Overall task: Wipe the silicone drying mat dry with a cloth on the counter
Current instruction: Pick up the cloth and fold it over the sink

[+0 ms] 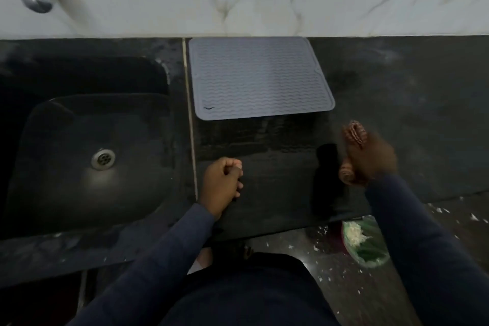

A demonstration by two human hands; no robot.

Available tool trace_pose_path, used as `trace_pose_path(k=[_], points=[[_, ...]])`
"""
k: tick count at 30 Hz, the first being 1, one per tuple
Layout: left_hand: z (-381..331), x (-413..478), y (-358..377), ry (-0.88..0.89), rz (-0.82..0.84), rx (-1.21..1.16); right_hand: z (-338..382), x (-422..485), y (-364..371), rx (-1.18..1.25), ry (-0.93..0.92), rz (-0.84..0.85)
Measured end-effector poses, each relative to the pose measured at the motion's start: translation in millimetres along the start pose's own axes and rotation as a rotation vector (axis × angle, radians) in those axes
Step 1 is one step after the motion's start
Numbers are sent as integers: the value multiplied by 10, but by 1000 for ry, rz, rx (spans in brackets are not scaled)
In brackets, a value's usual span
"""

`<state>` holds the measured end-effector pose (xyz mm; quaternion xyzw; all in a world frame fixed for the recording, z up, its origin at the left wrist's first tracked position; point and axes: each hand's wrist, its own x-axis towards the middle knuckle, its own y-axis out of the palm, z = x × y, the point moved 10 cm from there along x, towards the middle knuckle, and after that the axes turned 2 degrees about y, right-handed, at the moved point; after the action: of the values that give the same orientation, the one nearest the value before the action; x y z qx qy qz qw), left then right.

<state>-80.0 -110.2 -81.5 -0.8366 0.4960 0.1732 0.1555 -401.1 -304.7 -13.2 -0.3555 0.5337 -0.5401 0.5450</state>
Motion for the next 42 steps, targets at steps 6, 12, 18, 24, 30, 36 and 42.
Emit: trace_pose_path(k=[6, 12, 18, 24, 30, 36, 42], points=[[130, -334, -628, 44, -334, -136, 1144, -1297, 954, -41, -479, 287], [121, -834, -1470, 216, -811, -123, 2713, -2695, 1455, 129, -889, 521], [168, -965, -1840, 206, -823, -145, 1859, -1329, 684, 487, -558, 313], [167, -691, -1574, 147, -567, -181, 1033, -656, -74, 394, -178, 97], [242, -650, -1925, 112, -477, -181, 1591, -446, 730, 186, -292, 37], [224, -594, -2544, 144, -504, -158, 3544, -2521, 1508, 230, -719, 274], [241, -629, -3305, 188, -564, -209, 2894, -1854, 955, 502, -510, 97]])
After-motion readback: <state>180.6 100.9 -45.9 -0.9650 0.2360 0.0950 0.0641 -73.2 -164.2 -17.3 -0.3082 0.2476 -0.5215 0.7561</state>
